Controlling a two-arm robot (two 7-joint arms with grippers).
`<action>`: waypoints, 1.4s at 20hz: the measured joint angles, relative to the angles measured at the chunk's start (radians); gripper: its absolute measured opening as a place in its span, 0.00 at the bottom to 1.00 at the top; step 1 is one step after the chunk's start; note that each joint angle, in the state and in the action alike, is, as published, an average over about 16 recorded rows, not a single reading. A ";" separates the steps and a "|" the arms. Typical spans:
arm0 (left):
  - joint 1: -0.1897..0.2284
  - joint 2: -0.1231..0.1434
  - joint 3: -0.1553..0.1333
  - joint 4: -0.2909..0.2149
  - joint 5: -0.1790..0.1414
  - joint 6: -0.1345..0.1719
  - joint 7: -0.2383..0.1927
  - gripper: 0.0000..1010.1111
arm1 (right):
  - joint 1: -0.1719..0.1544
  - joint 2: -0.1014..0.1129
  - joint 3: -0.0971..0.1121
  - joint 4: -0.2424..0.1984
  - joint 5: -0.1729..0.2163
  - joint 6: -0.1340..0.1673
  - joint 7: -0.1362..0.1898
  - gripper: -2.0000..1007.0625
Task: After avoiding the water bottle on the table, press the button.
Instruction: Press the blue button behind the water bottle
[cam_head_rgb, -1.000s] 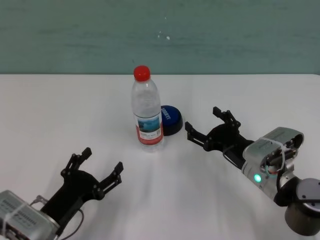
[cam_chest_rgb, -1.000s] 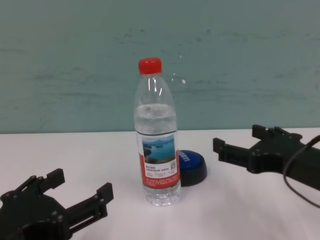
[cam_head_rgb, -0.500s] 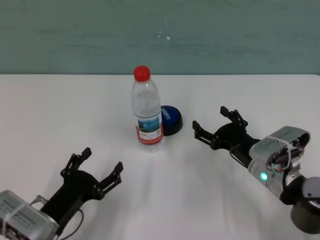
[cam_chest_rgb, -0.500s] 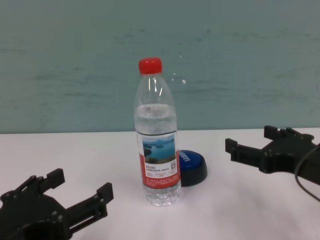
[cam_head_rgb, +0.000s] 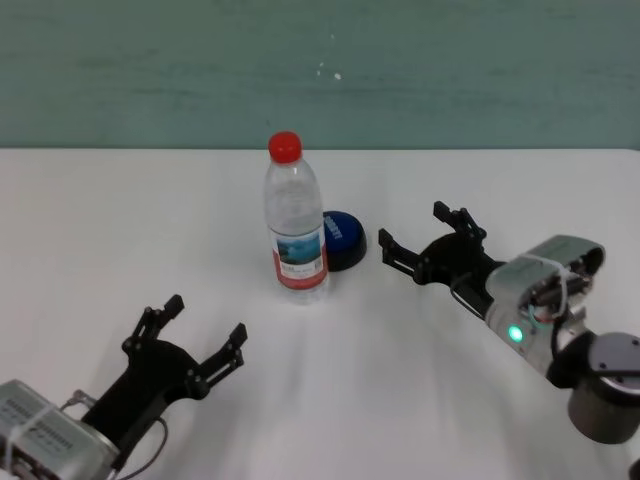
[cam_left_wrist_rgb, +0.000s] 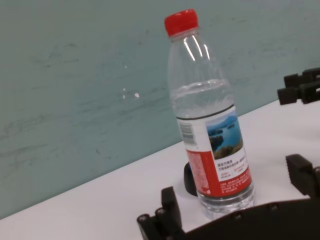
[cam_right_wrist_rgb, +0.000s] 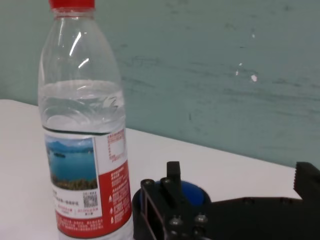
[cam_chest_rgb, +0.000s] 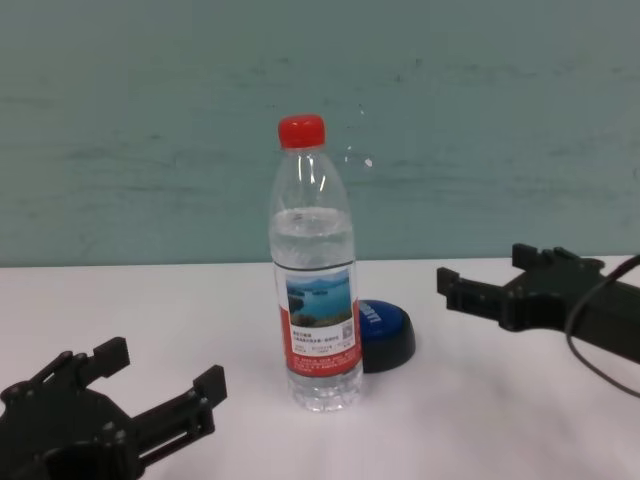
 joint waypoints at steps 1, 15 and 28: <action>0.000 0.000 0.000 0.000 0.000 0.000 0.000 0.99 | 0.010 -0.003 -0.001 0.011 -0.001 0.001 0.001 1.00; 0.000 0.000 0.000 0.000 0.000 0.000 0.000 0.99 | 0.152 -0.037 -0.020 0.175 -0.022 0.016 0.009 1.00; 0.000 0.000 0.000 0.000 0.000 0.000 0.000 0.99 | 0.221 -0.068 -0.045 0.259 -0.048 0.019 0.014 1.00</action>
